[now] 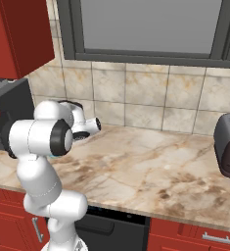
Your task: Place the mustard and mayonnaise from the counter to the top shelf of the fridge. If the existing items in the fridge are on the top shelf, move them to other shelves.
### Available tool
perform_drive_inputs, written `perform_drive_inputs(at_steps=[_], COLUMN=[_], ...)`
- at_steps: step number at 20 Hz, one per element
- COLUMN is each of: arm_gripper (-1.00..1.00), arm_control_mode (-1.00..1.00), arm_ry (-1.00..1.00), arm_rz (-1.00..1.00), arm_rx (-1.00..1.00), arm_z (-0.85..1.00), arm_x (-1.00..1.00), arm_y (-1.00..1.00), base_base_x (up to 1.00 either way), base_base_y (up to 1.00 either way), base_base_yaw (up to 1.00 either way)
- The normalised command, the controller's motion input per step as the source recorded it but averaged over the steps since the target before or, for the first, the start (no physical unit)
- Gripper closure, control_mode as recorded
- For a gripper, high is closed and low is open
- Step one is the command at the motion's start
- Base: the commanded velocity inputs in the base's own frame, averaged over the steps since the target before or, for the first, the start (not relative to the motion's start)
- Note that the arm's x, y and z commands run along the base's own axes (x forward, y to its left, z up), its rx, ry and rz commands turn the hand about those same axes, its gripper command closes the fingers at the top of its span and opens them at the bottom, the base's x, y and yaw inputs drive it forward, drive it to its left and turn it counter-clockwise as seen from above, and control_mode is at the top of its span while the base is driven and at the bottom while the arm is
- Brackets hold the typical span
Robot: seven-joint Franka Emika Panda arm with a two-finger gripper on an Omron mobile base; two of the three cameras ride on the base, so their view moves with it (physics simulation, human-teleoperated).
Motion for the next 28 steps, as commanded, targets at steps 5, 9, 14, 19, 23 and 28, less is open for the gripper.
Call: perform_drive_inputs(at_steps=[5,9,14,19,23,28], arm_gripper=[1.0,1.0,1.0,1.0,1.0,1.0], arm_control_mode=[-1.0,-1.0,-1.0,-1.0,-1.0,-1.0], arm_ry=[-0.08,-0.05,0.0,-0.02,-0.11,-0.21], arm_rz=[-0.01,-0.03,-0.06,-0.05,-0.02,0.0], arm_rx=[0.04,0.04,0.01,0.0,0.0,0.0], arm_z=[0.74,0.97,0.95,0.92,0.89,0.85], arm_x=[-0.84,-1.0,-1.0,-1.0,-1.0,-1.0], arm_y=[-0.14,-0.45,-0.62,-0.61,-0.42,-0.08], base_base_x=[0.0,0.0,0.0,0.0,0.0,0.0], base_base_y=[0.0,0.0,0.0,0.0,0.0,0.0], base_base_yaw=[0.0,0.0,0.0,0.0,0.0,0.0])
